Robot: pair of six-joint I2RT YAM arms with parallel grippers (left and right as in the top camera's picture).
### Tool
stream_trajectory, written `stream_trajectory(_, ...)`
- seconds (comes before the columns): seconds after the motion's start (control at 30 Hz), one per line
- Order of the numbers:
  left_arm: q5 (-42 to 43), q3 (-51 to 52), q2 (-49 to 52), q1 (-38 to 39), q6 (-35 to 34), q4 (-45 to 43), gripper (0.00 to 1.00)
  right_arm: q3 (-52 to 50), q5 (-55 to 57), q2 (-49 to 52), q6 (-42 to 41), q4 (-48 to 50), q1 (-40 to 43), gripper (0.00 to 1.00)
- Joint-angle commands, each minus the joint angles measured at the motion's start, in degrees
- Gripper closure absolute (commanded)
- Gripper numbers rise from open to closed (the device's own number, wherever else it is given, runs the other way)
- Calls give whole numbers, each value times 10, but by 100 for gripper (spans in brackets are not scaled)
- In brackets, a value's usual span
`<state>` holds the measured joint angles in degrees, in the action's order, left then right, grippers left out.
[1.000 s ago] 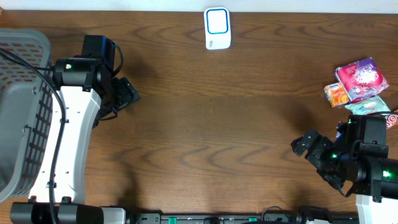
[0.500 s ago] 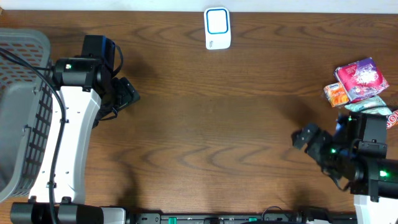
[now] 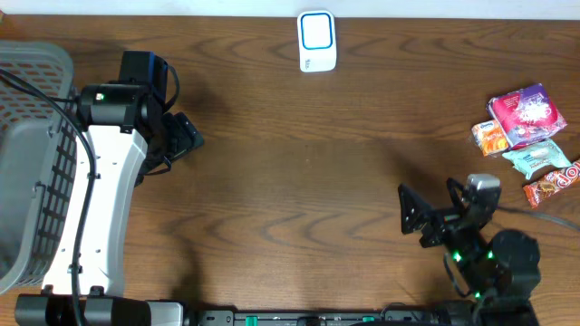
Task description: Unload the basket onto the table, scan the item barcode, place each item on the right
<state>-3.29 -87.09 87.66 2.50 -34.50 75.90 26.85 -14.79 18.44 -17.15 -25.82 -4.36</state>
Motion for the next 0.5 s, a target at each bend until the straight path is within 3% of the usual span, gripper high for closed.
stream_trajectory(0.0,-3,0,0,-1,1,2,2,-76,-1,-58,31,46,-8,1)
stream_trajectory(0.2,-3,0,0,-1,1,2,2,-194,22,-115,31,188,6,1)
stream_trajectory(0.47,-3,0,0,-1,1,2,2,-266,108,-162,42,267,18,1)
